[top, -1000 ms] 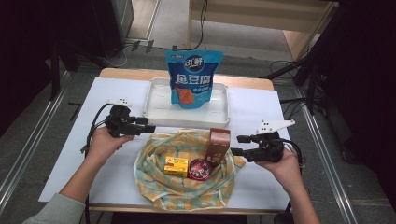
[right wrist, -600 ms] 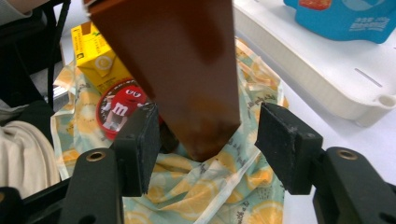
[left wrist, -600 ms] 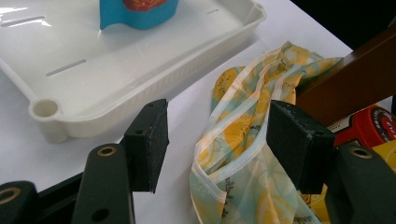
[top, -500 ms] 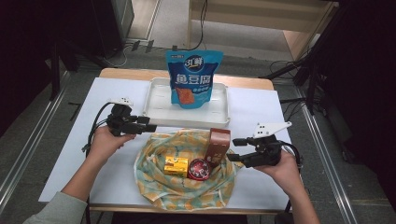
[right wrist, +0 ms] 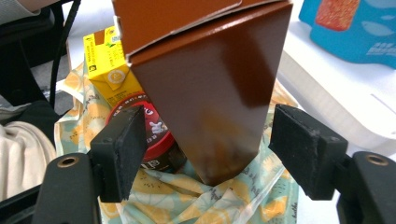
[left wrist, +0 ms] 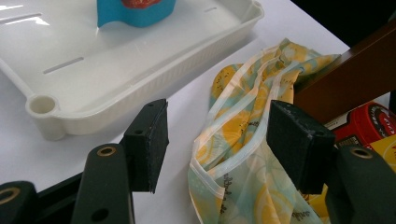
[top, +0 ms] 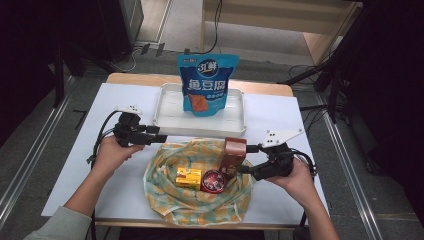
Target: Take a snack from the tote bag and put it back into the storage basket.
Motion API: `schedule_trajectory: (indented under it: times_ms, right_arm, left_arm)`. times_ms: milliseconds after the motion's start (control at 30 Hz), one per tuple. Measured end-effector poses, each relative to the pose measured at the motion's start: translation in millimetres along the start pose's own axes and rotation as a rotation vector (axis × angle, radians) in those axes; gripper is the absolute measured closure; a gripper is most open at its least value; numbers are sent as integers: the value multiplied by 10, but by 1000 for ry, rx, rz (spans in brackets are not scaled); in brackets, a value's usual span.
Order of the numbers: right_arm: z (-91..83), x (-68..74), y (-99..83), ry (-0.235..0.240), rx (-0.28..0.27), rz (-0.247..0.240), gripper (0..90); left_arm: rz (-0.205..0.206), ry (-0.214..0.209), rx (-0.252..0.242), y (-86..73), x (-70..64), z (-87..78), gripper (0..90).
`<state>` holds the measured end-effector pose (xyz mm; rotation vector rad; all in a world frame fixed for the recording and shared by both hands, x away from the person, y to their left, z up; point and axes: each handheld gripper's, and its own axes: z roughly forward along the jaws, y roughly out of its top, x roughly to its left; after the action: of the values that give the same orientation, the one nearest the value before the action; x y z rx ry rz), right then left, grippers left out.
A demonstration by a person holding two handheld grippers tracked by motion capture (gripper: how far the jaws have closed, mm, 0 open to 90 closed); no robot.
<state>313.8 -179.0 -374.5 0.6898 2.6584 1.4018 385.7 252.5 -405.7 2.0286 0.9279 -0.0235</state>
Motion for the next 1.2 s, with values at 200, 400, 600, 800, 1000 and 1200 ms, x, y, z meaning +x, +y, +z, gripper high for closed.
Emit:
schedule_trajectory:
  times_ms: [200, 400, 600, 800, 1000, 1200]
  right_arm:
    - [55, -14, 33, 14, 1, 4, 261]
    - [112, 0, 101, 23, 13, 2, 243]
    - [112, -3, 179, 36, -2, -4, 242]
    - [120, 11, 303, 43, -8, -25, 244]
    - [178, 24, 402, 46, 12, -44, 262]
    - [235, 32, 444, 48, 31, -49, 308]
  left_arm:
    - [-7, -2, -10, -1, 2, -6, 393]
    - [-12, -3, -12, 0, 12, -16, 392]
    - [-10, -5, -14, 0, 15, -20, 391]
    - [-12, -2, -14, -1, 18, -24, 391]
    - [-10, -5, -13, -2, 23, -23, 391]
    - [-17, -3, -19, -3, 27, -30, 390]
